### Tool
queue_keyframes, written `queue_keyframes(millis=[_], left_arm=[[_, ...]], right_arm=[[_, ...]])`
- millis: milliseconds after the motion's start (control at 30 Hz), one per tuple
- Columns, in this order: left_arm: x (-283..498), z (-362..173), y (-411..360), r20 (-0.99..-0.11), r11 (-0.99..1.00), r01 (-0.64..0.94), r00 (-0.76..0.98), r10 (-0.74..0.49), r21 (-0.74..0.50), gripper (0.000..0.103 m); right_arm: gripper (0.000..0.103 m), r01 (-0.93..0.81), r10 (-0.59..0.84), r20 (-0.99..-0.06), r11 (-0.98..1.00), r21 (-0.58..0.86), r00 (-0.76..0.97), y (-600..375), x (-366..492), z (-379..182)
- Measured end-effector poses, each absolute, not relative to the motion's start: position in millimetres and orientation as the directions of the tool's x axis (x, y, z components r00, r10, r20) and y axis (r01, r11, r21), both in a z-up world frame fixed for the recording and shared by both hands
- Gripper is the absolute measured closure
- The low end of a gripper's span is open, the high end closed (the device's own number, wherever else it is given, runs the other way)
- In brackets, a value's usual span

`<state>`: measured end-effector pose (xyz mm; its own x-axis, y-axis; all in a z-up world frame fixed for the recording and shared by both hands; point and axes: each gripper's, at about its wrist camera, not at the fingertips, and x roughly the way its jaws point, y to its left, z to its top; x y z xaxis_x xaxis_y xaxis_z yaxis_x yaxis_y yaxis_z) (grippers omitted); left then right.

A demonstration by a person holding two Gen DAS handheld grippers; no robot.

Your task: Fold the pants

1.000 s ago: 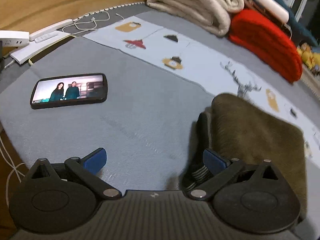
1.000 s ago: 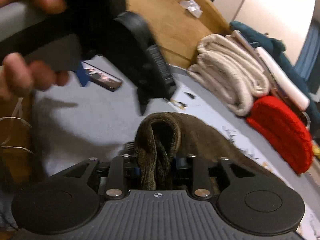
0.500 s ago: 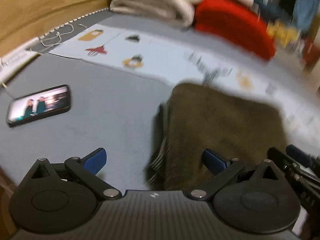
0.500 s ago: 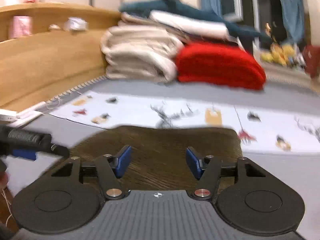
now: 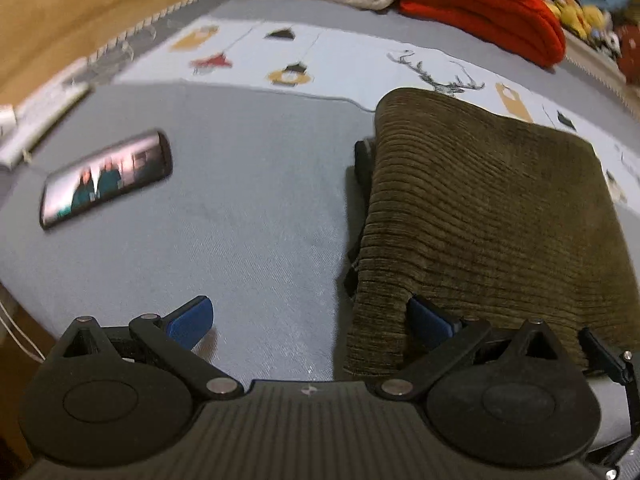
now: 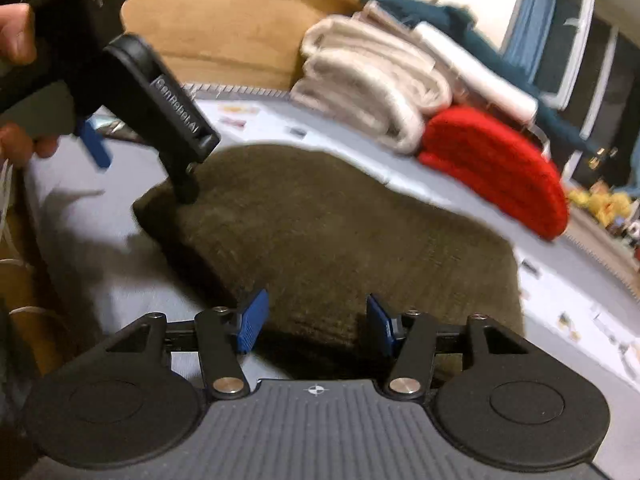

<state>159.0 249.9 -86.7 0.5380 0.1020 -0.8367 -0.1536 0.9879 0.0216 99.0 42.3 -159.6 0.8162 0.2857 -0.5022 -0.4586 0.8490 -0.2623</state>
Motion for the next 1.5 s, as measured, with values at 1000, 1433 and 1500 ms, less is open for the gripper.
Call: queue_keyframes(millis=[1000, 1433, 1500], left_arm=[[214, -101, 195, -0.753, 0.984, -0.051, 0.637, 0.164, 0.171, 0.000], [239, -102, 192, -0.791, 0.996, -0.018, 0.606, 0.083, 0.091, 0.000], [242, -102, 193, -0.799, 0.997, -0.025, 0.598, 0.070, 0.069, 0.000]], right_arm=[[0.016, -0.213, 0.299, -0.613, 0.954, 0.211, 0.731, -107, 186, -119], [0.005, -0.039, 0.489, -0.694, 0.831, 0.555, 0.528, -156, 277, -159], [0.006, -0.067, 0.497, -0.692, 0.833, 0.549, 0.524, -152, 284, -158]])
